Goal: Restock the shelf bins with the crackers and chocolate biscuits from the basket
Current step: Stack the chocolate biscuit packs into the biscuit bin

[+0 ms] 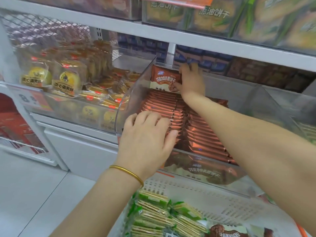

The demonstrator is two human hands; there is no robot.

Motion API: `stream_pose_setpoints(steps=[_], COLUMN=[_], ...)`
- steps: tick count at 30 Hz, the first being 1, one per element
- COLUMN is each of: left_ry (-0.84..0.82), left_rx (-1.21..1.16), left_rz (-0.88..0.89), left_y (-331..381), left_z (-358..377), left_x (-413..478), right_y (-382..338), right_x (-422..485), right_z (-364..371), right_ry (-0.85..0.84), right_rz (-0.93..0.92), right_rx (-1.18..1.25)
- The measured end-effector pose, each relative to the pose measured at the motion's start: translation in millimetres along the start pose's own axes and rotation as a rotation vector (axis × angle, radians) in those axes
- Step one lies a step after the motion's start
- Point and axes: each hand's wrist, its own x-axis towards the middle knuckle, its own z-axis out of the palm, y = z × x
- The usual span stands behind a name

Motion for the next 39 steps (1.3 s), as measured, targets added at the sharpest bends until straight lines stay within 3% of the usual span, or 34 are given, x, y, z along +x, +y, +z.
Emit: stream_pose_setpoints(steps=[6,11,15,17,20,24,26,28,31,34,39], left_ry=[0.013,0.067,0.238,0.303,0.242,-0.039,-0.155,-0.221,-0.273,-0.293,-0.339], left_rx=[0.006,-0.008,-0.049,-0.091,-0.112,-0.049,-0.036,-0.059,-0.070,-0.093,-0.090], left_rz=[0.022,0.047,0.195,0.303,0.476,0.628,0.620,0.578,0.560,0.538,0.506], left_y=[-1,-2,18,36,65,97,106,111,110,103,94], left_z=[1,0,-11,-13,-1,32,46,55,60,62,64], left_x=[0,-4,-18,-38,-73,-105,-117,-125,-129,-132,-135], right_y=[-3,1,4,11,43,116,143,155,148,147,146], right_x=[0,-16,-116,-193,-287,-362,-383,-398,-407,-413,-428], right_z=[0,-44,-139,-181,-186,-109,-72,-44,-17,6,16], right_ry=[0.016,-0.047,-0.027,-0.131,-0.507,-0.870,-0.918,-0.918,-0.947,-1.013,-1.101], right_rz=[0.037,0.110,-0.047,-0.046,0.206,0.520,0.540,0.536,0.441,0.192,0.093], right_rx=[-0.204,0.093,0.378,0.582,0.712,0.289,0.012,-0.104,-0.193,-0.417,-0.530])
